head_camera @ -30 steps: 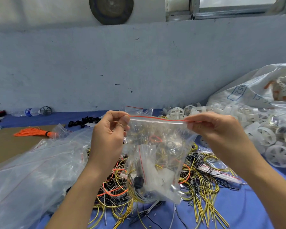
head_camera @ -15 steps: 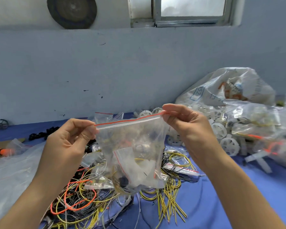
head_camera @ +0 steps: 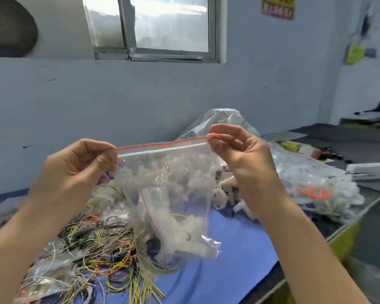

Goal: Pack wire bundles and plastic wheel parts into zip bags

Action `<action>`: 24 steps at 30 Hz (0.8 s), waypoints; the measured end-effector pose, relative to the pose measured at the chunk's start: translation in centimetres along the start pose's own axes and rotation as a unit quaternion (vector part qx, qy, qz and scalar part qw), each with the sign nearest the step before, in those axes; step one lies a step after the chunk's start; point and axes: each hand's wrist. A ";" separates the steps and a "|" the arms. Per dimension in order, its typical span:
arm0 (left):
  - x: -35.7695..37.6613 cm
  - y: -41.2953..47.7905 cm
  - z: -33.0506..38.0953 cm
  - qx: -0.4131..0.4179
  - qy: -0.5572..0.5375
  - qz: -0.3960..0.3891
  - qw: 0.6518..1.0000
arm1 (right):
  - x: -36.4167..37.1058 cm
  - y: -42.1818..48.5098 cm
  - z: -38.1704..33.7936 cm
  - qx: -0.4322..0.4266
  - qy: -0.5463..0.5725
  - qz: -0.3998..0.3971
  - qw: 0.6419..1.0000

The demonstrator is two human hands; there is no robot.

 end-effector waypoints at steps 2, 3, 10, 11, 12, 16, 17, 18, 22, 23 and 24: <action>1.6 0.4 1.1 -0.013 -0.034 -0.017 0.999 | -1.7 0.1 -0.8 -0.002 -0.022 -0.001 1.000; 2.5 0.5 1.5 -0.023 -0.046 -0.025 0.998 | -2.5 0.1 -1.0 0.001 -0.031 0.001 1.000; 11.8 4.5 -0.4 -0.119 -0.047 -0.116 0.985 | -10.2 2.5 2.9 0.079 -0.085 0.084 0.990; 14.1 5.7 -1.3 -0.128 -0.040 -0.132 0.982 | -11.8 3.3 4.0 0.087 -0.100 0.103 0.986; 16.7 6.9 -2.3 -0.135 -0.030 -0.148 0.979 | -13.6 4.3 5.2 0.094 -0.116 0.123 0.981; 29.1 12.2 -7.3 -0.145 0.009 -0.190 0.971 | -21.3 9.6 9.8 0.099 -0.198 0.205 0.953; 32.3 13.4 -8.6 -0.143 0.021 -0.189 0.971 | -23.1 11.0 11.1 0.103 -0.235 0.224 0.940; 35.5 14.5 -9.8 -0.138 0.040 -0.185 0.972 | -24.9 12.3 12.5 0.114 -0.282 0.240 0.922; 44.2 17.2 -14.5 -0.094 0.205 -0.164 0.960 | -29.9 15.9 18.2 0.173 -0.426 0.270 0.846; 45.6 17.9 -15.4 -0.081 0.240 -0.161 0.954 | -30.8 17.0 18.9 0.175 -0.439 0.269 0.839; 46.9 18.8 -16.0 -0.066 0.266 -0.158 0.949 | -31.5 18.4 19.2 0.171 -0.454 0.264 0.834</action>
Point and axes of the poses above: each hand's wrist, its own y-axis towards the middle knuckle, its own x-axis out of the palm, z = x × y, and after that the axes turned 4 degrees about -x, right-handed
